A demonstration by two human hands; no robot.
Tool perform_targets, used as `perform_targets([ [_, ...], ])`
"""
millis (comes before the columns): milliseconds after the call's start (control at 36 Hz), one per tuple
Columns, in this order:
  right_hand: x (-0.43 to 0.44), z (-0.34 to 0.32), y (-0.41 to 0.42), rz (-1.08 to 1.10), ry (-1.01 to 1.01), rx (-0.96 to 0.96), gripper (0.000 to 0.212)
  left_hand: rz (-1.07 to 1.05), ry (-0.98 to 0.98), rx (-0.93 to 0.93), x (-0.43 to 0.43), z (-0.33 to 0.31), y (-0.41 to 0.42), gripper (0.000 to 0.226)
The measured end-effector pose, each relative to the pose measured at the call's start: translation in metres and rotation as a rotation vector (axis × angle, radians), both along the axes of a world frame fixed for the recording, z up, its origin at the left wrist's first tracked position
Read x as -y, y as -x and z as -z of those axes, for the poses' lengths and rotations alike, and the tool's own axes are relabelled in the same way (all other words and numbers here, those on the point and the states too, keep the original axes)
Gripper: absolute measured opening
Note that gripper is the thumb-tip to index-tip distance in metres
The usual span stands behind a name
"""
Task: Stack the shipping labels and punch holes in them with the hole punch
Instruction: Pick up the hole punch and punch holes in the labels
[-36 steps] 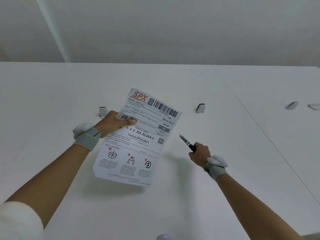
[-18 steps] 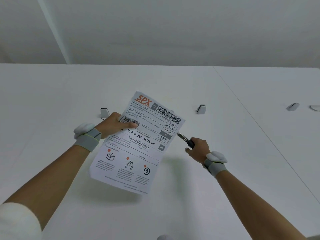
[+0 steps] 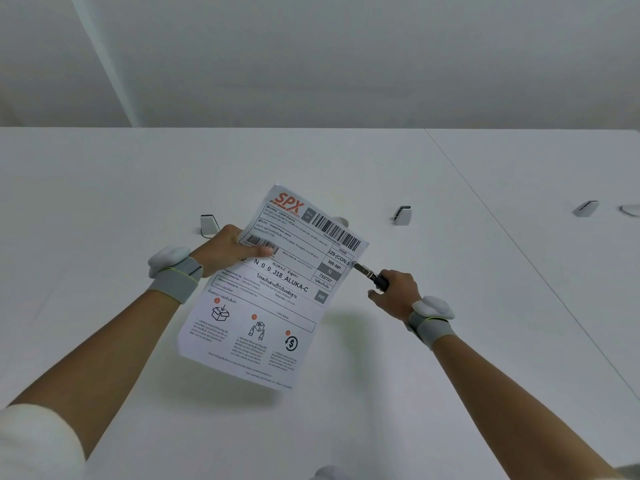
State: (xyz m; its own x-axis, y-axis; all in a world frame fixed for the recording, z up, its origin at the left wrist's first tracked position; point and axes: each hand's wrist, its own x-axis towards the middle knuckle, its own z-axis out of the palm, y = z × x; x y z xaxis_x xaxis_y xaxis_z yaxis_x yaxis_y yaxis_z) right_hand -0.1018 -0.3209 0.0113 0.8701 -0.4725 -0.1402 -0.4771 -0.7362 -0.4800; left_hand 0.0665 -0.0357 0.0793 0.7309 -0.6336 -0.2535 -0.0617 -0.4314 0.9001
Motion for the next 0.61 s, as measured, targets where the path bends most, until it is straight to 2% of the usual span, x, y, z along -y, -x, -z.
perform_targets([
  [194, -0.0024, -0.0018, -0.0021, -0.019, 0.009, 0.000, 0.031, 0.026, -0.007, 0.008, 0.0021, 0.0018, -0.0017, 0.037],
  [611, -0.0012, 0.0025, -0.0073, 0.005, 0.015, -0.042, 0.027, 0.003, -0.009, -0.020, 0.0013, 0.0003, 0.0021, 0.026],
])
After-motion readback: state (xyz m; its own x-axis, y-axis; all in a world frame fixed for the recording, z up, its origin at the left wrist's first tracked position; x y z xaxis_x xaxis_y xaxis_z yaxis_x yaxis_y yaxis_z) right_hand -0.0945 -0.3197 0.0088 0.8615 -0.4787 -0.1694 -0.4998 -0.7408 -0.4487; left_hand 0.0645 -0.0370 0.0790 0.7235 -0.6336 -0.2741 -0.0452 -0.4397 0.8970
